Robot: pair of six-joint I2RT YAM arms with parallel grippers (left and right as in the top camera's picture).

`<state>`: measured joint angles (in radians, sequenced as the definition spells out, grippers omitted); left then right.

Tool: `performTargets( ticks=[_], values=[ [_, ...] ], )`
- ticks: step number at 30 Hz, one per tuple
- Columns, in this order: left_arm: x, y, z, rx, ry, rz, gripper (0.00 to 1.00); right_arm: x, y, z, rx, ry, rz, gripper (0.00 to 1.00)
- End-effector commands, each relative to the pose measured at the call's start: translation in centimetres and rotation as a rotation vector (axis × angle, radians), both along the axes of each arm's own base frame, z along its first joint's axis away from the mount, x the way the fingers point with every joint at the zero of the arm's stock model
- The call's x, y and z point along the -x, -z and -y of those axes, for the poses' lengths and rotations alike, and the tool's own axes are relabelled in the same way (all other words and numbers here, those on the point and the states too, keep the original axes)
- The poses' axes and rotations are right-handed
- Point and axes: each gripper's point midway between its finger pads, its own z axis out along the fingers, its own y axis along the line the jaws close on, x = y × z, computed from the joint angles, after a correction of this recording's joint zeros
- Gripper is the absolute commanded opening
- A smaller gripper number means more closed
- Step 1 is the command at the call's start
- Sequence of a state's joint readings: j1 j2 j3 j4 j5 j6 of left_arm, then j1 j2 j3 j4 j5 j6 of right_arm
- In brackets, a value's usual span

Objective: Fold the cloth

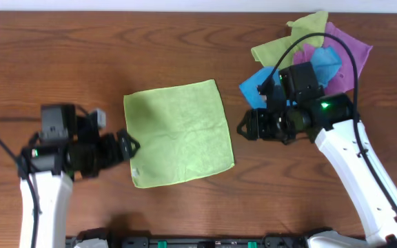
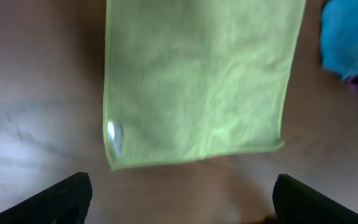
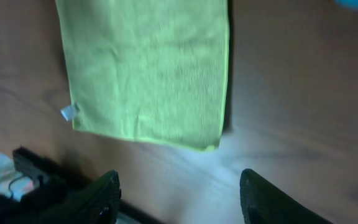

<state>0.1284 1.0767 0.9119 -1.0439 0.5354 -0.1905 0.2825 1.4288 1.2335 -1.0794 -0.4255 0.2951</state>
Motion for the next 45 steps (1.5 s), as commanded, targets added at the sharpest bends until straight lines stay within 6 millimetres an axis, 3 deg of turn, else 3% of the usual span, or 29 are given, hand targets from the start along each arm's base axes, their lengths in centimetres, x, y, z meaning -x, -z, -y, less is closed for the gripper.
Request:
performTargets(
  ticks=[1,6,9,13,18,26,30,36,45],
  values=[
    [2.7,1.7,1.0,0.057,-0.024,-0.039,0.95,1.5,0.6,-0.3,-0.030,-0.030,-0.062,0.61],
    [6.1,5.2,2.0,0.110,-0.042,-0.101,0.95,3.6,2.7,-0.4,-0.041,-0.056,-0.143,0.61],
    [6.8,7.2,2.1,0.123,-0.077,-0.134,0.94,4.7,4.6,-0.8,-0.080,-0.064,-0.185,0.60],
    [6.3,8.7,2.3,0.157,-0.123,-0.130,0.91,5.1,6.3,-1.5,-0.136,-0.056,-0.197,0.61],
    [5.2,9.4,2.2,0.176,-0.178,-0.119,0.82,4.1,7.6,-1.8,-0.147,-0.031,-0.180,0.64],
    [5.7,12.1,1.7,0.144,-0.207,-0.228,0.73,2.6,9.0,-2.6,-0.176,-0.017,-0.189,0.61],
    [5.7,12.8,1.7,0.143,-0.204,-0.261,0.67,2.1,9.3,-2.7,-0.178,-0.018,-0.179,0.58],
    [5.3,14.0,1.5,0.135,-0.209,-0.291,0.49,1.5,9.2,-2.9,-0.188,-0.010,-0.158,0.53],
    [4.7,15.6,0.6,0.080,-0.223,-0.310,0.43,1.4,9.2,-2.9,-0.189,-0.006,-0.156,0.51]
  ],
)
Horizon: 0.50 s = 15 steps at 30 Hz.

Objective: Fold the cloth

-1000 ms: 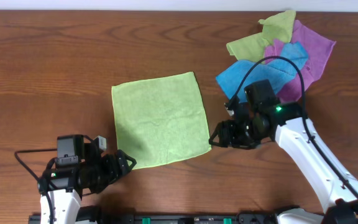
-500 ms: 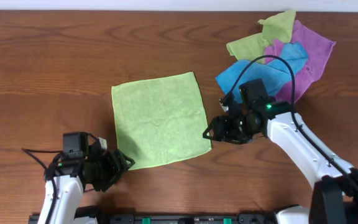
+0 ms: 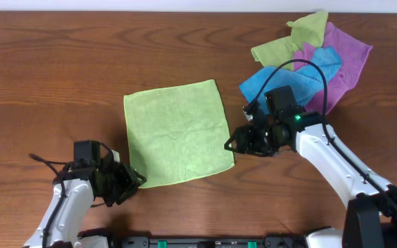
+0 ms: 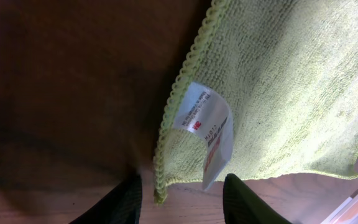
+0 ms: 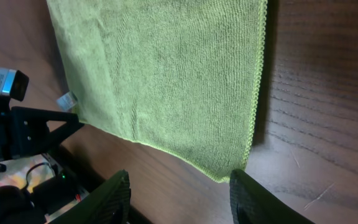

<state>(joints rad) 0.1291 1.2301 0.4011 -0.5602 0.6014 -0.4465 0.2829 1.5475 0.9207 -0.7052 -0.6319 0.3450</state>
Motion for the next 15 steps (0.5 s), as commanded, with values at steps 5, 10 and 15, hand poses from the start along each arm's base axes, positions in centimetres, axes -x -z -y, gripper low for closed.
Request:
performTargets(
  ticks=[5,10,15],
  values=[
    [-0.2,1.5,-1.1,-0.068,-0.006,-0.018,0.06,0.3,0.3,0.0,-0.006,0.006,-0.029,0.48],
    [0.0,1.8,-1.3,-0.080,-0.011,-0.036,0.06,1.6,0.8,0.7,0.040,0.019,-0.095,0.49],
    [0.0,1.8,-1.3,-0.080,-0.011,-0.038,0.06,2.3,1.8,1.3,0.079,0.044,-0.152,0.46]
  ],
)
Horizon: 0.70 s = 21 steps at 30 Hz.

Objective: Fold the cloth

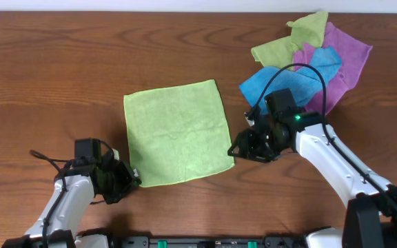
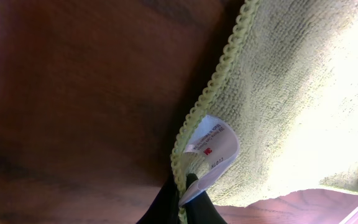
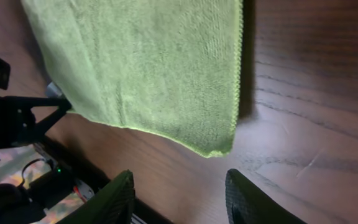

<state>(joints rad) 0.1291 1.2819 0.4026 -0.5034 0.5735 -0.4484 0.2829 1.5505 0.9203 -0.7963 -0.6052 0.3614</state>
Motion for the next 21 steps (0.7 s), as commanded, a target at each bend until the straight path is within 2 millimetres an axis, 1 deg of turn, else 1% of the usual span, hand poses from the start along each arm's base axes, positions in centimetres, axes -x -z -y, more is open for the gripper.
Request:
performTargets(
  ticks=[1,3,6,9,13,16,18,21],
  values=[
    [0.7,1.0,-0.8,-0.051,-0.007,-0.041,0.06,0.9,1.4,0.5,0.035,0.025,-0.082,0.46],
    [0.8,1.0,-0.8,-0.051,-0.007,-0.042,0.06,1.9,2.3,0.4,0.040,0.022,-0.157,0.43],
    [0.8,1.0,-0.8,-0.051,-0.007,-0.042,0.06,2.7,3.4,0.1,0.054,0.017,-0.221,0.41],
    [0.8,1.0,-0.8,-0.051,-0.007,-0.042,0.06,3.4,4.1,-0.8,0.040,-0.002,-0.262,0.39],
    [0.8,1.0,-0.8,-0.051,-0.007,-0.043,0.06,3.0,5.1,-1.5,0.042,-0.001,-0.261,0.38],
    [0.8,1.0,-0.8,-0.051,-0.007,-0.043,0.06,2.3,5.3,-1.8,0.035,0.018,-0.246,0.38],
    [0.8,1.0,-0.8,-0.051,-0.007,-0.042,0.06,2.1,5.3,-1.8,0.033,0.026,-0.244,0.32],
    [0.8,1.0,-0.8,-0.051,-0.007,-0.042,0.06,2.3,5.3,-1.8,0.036,0.023,-0.250,0.14]
  ],
)
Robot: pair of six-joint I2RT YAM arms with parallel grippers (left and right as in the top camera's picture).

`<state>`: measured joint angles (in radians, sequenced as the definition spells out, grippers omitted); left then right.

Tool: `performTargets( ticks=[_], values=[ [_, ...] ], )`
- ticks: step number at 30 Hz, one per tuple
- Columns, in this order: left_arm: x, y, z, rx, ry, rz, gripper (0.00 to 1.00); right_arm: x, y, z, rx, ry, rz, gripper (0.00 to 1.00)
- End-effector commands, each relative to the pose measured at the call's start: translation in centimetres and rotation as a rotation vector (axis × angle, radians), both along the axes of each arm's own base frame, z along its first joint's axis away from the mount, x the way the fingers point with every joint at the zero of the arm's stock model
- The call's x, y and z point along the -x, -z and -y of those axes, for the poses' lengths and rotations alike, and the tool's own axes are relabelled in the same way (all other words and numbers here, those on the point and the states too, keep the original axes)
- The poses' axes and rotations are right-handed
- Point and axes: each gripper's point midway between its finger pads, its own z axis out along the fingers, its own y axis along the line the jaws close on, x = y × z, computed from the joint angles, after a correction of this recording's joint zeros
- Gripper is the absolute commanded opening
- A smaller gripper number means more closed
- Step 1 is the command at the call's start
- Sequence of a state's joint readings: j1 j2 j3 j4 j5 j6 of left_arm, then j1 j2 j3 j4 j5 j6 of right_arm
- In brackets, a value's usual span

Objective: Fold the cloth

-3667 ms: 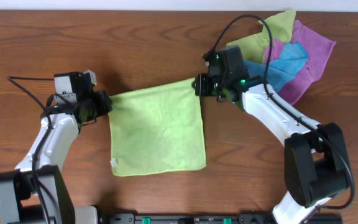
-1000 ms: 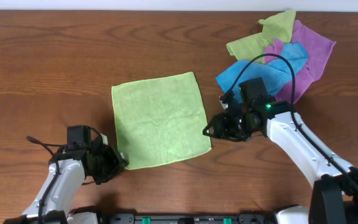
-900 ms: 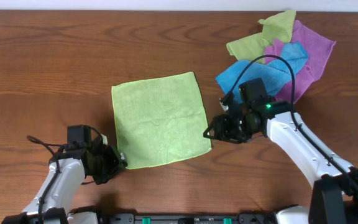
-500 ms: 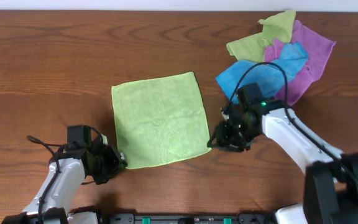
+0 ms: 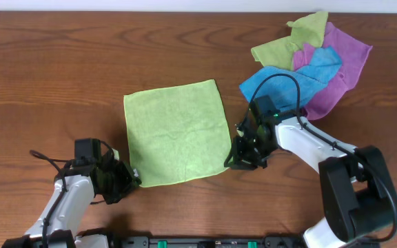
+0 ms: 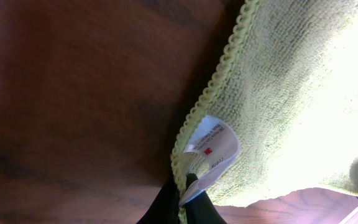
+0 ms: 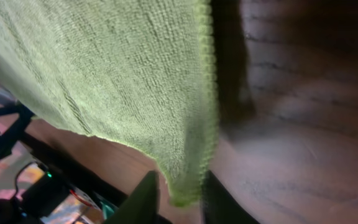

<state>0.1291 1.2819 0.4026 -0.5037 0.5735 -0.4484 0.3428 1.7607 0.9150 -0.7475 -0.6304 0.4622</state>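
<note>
The light green cloth (image 5: 176, 131) lies flat in the middle of the wooden table (image 5: 60, 69). At its near-left corner my left gripper (image 5: 135, 180) is shut on the hem, right by the white label (image 6: 213, 149); the wrist view shows the gripper (image 6: 182, 193) pinching the edge of the cloth (image 6: 291, 93). My right gripper (image 5: 231, 162) is at the near-right corner. In its wrist view the gripper (image 7: 182, 196) is open, one finger on each side of the cloth's (image 7: 117, 74) corner tip, with a small gap either side.
A pile of blue, purple and yellow-green cloths (image 5: 309, 55) lies at the back right, just behind my right arm. A black rail (image 5: 219, 241) runs along the table's near edge, close to both grippers.
My right gripper has moved left onto the near-right corner, and its fingers now straddle the corner tip with a narrower gap. The left gripper and the cloth have not moved.
Both grippers first hung open, raised, beside the flat cloth. Then both were low at its near corners, still open. Then the left was shut on the near-left corner by the label, the right open just right of its corner; now it brackets that corner.
</note>
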Motion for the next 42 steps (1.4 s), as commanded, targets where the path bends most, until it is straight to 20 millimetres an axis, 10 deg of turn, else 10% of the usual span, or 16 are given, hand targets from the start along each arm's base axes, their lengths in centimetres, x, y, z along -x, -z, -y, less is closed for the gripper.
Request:
performTargets(
  ticks=[1,13,28,42],
  values=[
    [0.8,1.0,-0.8,-0.051,-0.007,-0.042,0.06,0.6,0.1,-0.3,-0.004,0.002,-0.027,0.07],
    [0.9,-1.0,0.1,0.002,-0.002,-0.005,0.06,2.0,-1.1,0.2,0.009,-0.018,-0.064,0.02],
    [1.8,-12.0,-1.3,-0.134,-0.022,0.285,0.06,2.6,-7.4,-0.8,0.070,-0.039,0.211,0.02],
    [-6.1,-10.6,-5.0,-0.266,-0.178,0.331,0.06,-8.9,-8.2,-3.8,-0.079,0.080,0.547,0.02]
  ],
)
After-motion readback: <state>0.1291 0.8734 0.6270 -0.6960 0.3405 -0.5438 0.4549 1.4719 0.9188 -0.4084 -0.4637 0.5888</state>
